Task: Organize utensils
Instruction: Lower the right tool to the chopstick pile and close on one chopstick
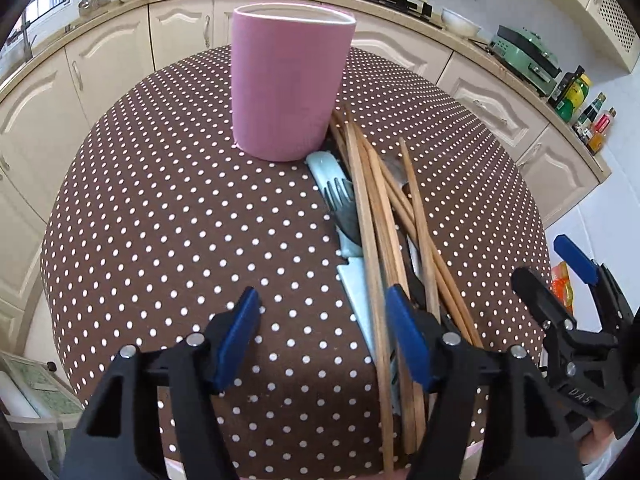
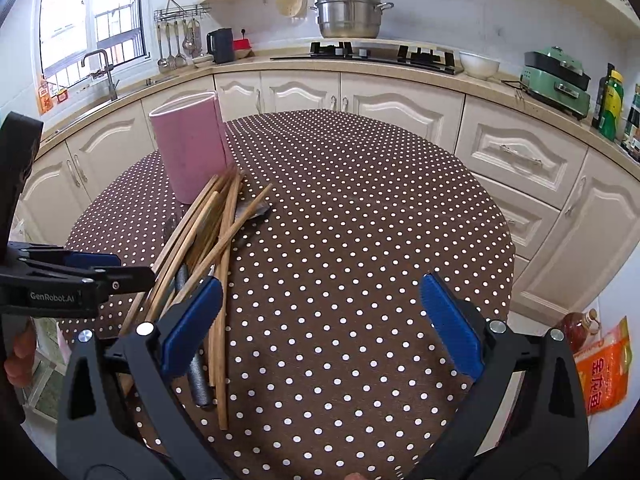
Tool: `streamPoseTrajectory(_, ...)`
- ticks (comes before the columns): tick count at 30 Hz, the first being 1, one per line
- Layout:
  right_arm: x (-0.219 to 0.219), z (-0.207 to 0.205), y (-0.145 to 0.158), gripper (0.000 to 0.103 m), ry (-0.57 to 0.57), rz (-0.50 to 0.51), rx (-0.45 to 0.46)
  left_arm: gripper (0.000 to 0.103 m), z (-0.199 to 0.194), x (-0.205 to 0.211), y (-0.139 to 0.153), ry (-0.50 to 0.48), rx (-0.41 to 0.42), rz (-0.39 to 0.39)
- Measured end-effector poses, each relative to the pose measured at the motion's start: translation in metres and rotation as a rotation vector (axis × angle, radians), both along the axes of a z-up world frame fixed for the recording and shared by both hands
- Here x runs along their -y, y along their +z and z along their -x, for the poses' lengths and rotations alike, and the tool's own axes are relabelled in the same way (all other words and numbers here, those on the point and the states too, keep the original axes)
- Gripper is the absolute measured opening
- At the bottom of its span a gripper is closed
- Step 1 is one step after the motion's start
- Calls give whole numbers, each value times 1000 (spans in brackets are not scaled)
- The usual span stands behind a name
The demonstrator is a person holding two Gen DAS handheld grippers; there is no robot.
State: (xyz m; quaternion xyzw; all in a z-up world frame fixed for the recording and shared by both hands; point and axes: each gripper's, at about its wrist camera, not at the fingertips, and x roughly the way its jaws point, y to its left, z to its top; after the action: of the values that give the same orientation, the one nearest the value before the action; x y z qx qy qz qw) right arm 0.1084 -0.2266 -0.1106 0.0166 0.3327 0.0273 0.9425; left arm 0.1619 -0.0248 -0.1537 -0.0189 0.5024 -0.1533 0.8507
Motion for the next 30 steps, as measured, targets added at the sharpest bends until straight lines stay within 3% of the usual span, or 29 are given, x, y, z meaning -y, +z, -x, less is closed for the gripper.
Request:
streamPoseTrajectory(3,-1,-2,-1,97,6,9,-8,63,-6,3,2,-12,-10,0)
streamPoseTrajectory(5,-1,-2,-3,97,9,16,-15,51,-15,5,3,-15,-29,-17)
streamPoseTrajectory(6,-1,-3,-4,97,11,19,-21,39,-19,7,0,-12,-50,-51)
streamPoseTrajectory(9,0,-6,-5,97,15,23,-37,36,-26,12,-1,-16,-55,-64)
streamPoseTrajectory(13,2,-11,-8,97,24,21,-66,11,-30,18,2,-38,-59,-19)
streamPoseTrajectory(18,5,-21,-5,97,64,-37,-102,5,-21,16,6,-56,-36,40)
streamPoseTrajectory(25,6,-56,-5,97,129,-251,-236,5,-1,-4,17,-46,21,129)
streamPoseTrajectory(28,-5,-64,-2,83,160,-248,-263,5,12,-12,27,-29,74,148)
streamPoseTrajectory(30,-13,-68,0,69,178,-226,-276,5,19,-22,34,-11,107,152)
